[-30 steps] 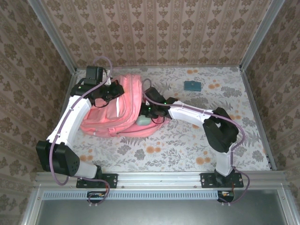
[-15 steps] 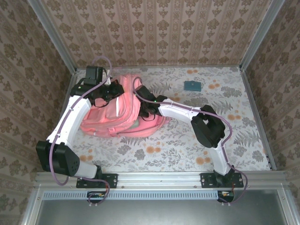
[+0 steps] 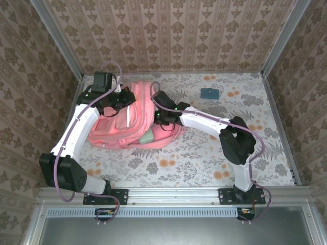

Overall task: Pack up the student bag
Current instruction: Place the glasses case in the student bag, then rotate the personal item at the center of the table.

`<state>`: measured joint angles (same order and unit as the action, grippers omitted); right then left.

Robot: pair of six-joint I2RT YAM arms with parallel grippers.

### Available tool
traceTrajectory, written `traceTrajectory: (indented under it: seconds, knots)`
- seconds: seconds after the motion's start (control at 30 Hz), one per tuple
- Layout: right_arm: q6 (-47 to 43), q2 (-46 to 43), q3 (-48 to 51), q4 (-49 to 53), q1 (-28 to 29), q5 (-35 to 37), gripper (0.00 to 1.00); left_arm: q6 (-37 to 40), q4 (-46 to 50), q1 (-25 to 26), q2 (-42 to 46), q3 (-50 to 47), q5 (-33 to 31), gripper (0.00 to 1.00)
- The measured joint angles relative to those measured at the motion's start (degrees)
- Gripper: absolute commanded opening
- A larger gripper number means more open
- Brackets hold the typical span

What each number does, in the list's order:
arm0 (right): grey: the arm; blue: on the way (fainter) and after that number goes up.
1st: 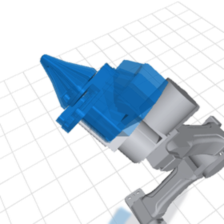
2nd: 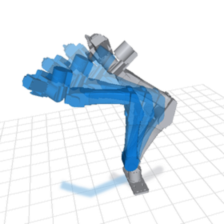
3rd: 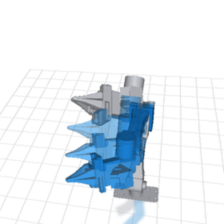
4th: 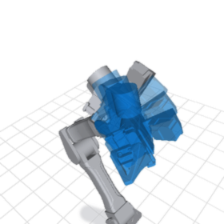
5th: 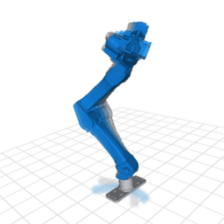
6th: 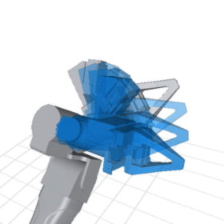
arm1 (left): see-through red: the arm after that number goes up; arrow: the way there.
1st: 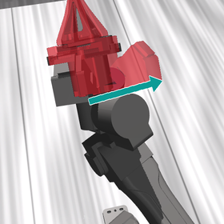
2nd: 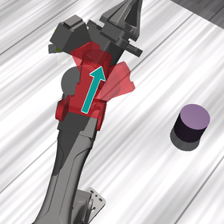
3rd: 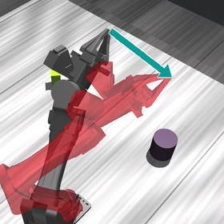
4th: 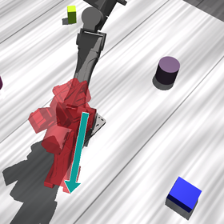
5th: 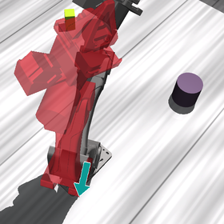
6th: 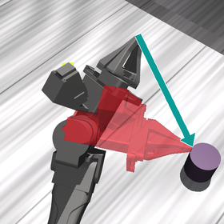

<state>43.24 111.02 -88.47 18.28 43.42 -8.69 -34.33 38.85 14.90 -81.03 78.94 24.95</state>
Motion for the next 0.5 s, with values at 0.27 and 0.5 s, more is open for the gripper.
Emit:
traceTrajectory:
  seconds: [0.27,0.5]
  knots:
    - [-5.3,-9.6,7.3,3.0,-7.1,4.3,0.99,0.0,-1.0,0.1,0.0,-0.2,1.4,0.00]
    - [-9.6,-11.9,11.1,4.4,-18.3,7.3,1.00,0.0,-1.2,0.0,0.0,-0.5,1.5,0.00]
